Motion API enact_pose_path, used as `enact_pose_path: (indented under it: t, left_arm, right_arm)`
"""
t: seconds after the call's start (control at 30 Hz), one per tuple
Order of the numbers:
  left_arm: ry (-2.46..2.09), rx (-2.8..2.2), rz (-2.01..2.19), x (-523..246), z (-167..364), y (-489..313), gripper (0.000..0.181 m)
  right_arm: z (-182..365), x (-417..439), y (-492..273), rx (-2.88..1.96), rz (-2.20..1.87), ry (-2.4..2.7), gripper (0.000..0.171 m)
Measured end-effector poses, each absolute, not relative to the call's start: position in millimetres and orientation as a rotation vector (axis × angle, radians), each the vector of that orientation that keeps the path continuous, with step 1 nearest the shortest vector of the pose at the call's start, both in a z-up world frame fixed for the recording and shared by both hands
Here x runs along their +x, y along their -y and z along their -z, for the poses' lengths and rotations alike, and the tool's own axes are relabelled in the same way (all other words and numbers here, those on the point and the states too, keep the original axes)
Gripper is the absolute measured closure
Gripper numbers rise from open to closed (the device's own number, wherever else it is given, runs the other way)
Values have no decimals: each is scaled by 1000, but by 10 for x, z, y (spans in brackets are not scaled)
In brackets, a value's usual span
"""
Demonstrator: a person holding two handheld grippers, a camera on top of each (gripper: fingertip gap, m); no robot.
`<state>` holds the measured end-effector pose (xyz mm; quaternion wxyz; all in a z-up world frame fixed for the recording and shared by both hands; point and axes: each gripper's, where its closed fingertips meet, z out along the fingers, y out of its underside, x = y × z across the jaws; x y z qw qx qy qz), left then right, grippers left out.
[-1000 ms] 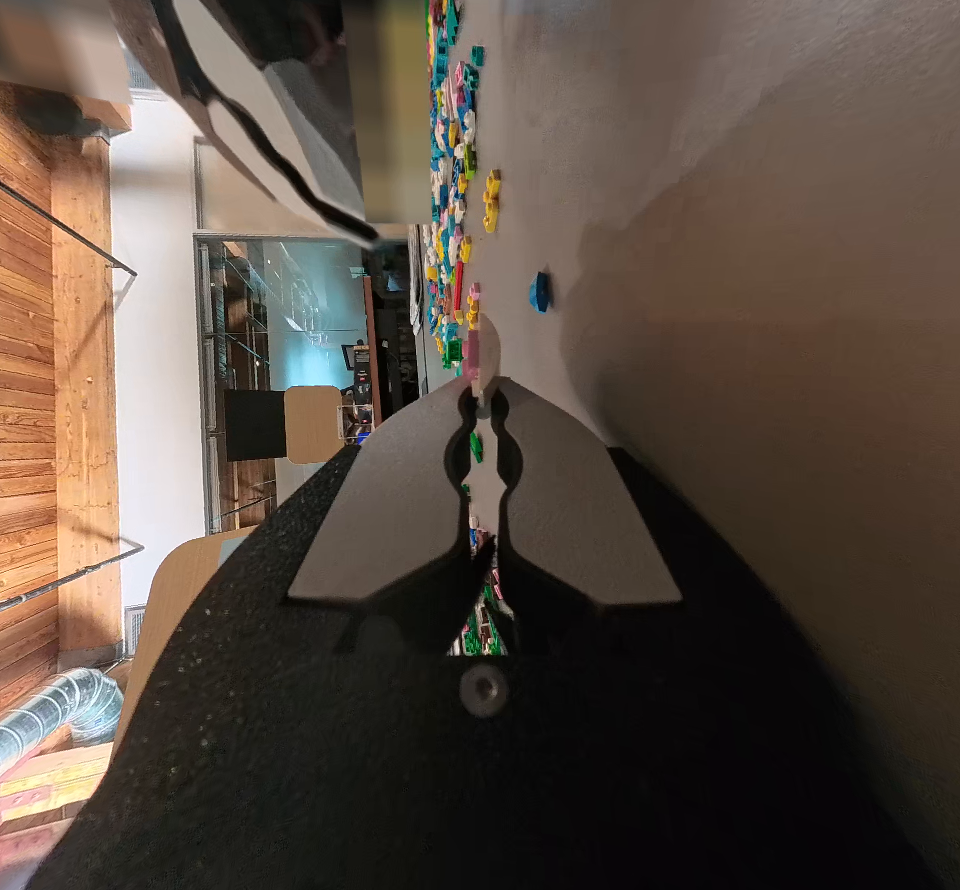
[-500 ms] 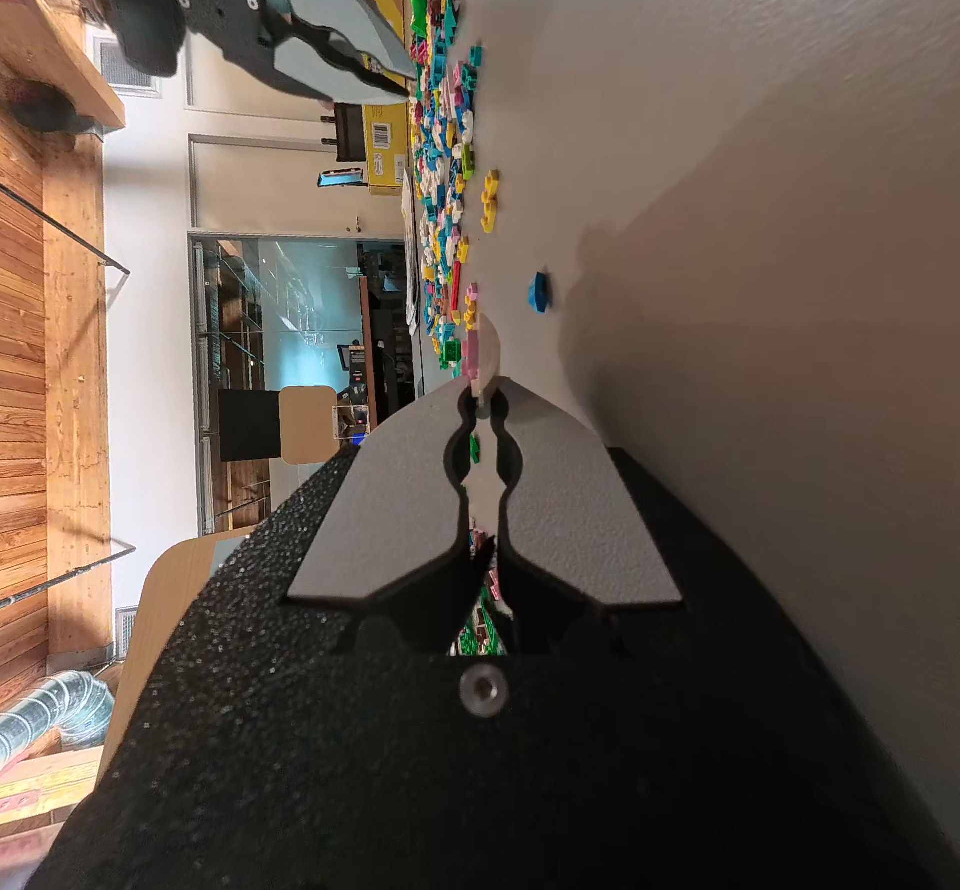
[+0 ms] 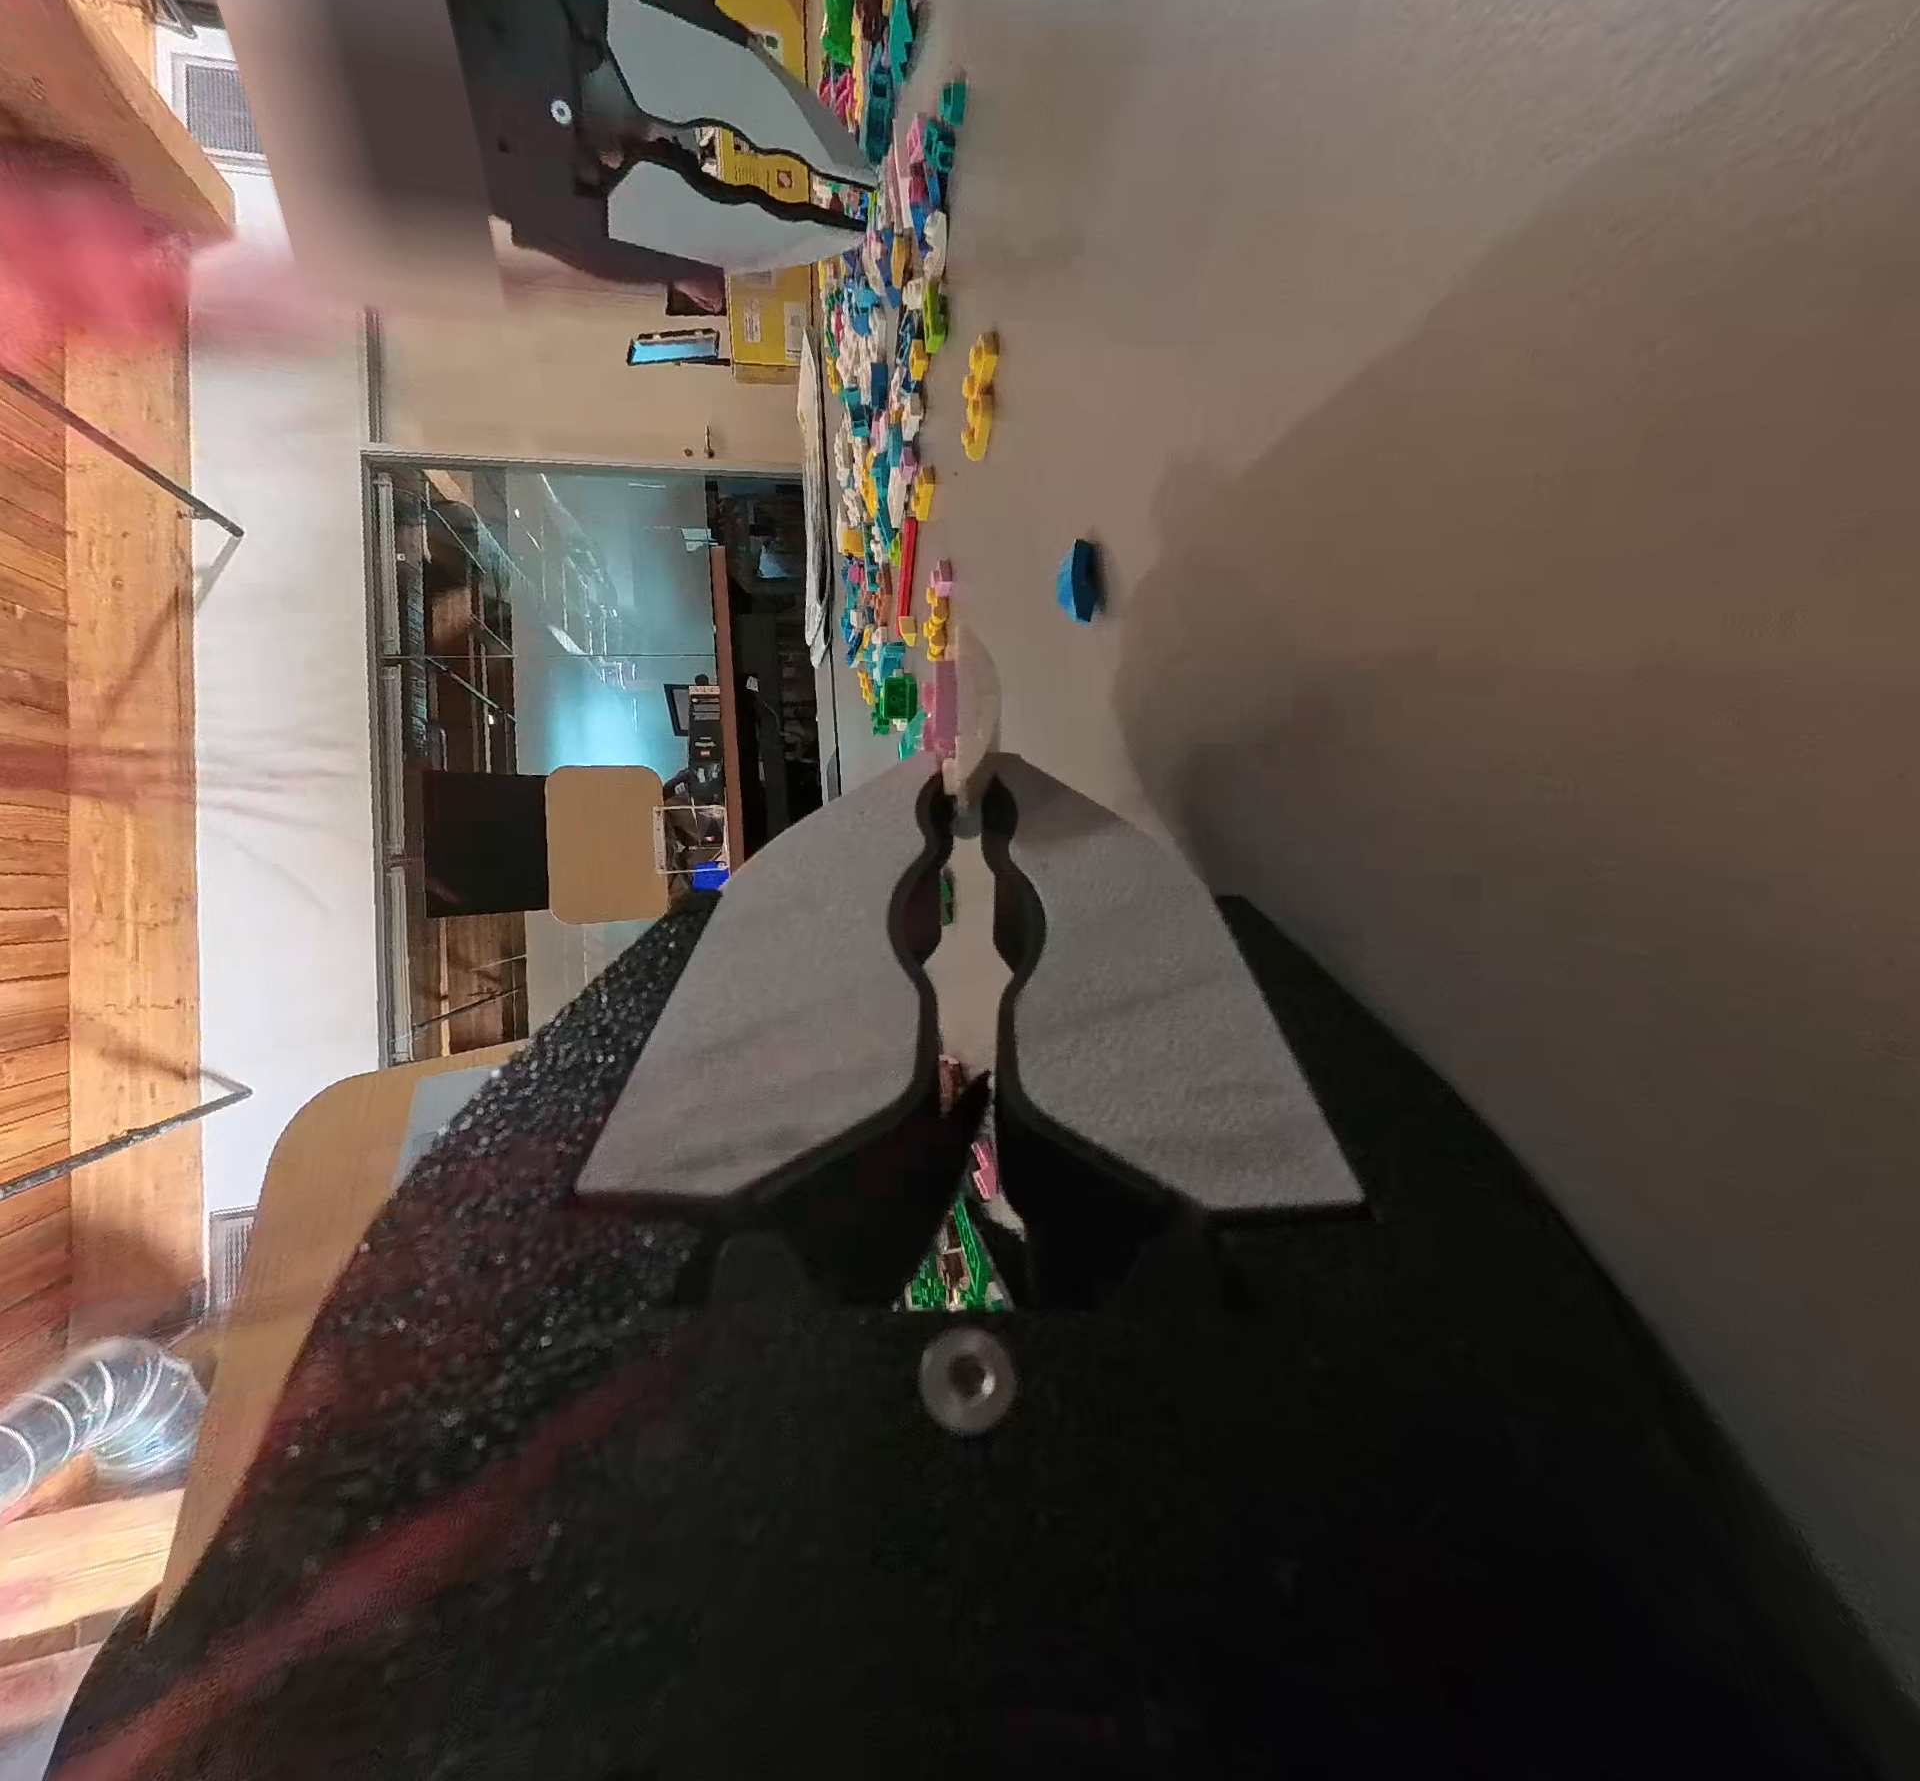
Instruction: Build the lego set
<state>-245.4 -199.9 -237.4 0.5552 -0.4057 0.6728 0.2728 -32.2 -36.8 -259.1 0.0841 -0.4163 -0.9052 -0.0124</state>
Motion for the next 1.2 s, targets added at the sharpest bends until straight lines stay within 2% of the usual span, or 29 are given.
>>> enact_pose_path:
  t: [0.8, 1.2]
  left_arm:
    - [-1587, -964, -639, -2456, 2375, 1994, 177]
    - [-1588, -965, -638, -2455, 2375, 1992, 177]
  right_arm:
    - [2633, -280, 279, -1292, 73, 2848, 159]
    - [2515, -298, 384, -1270, 23, 2748, 164]
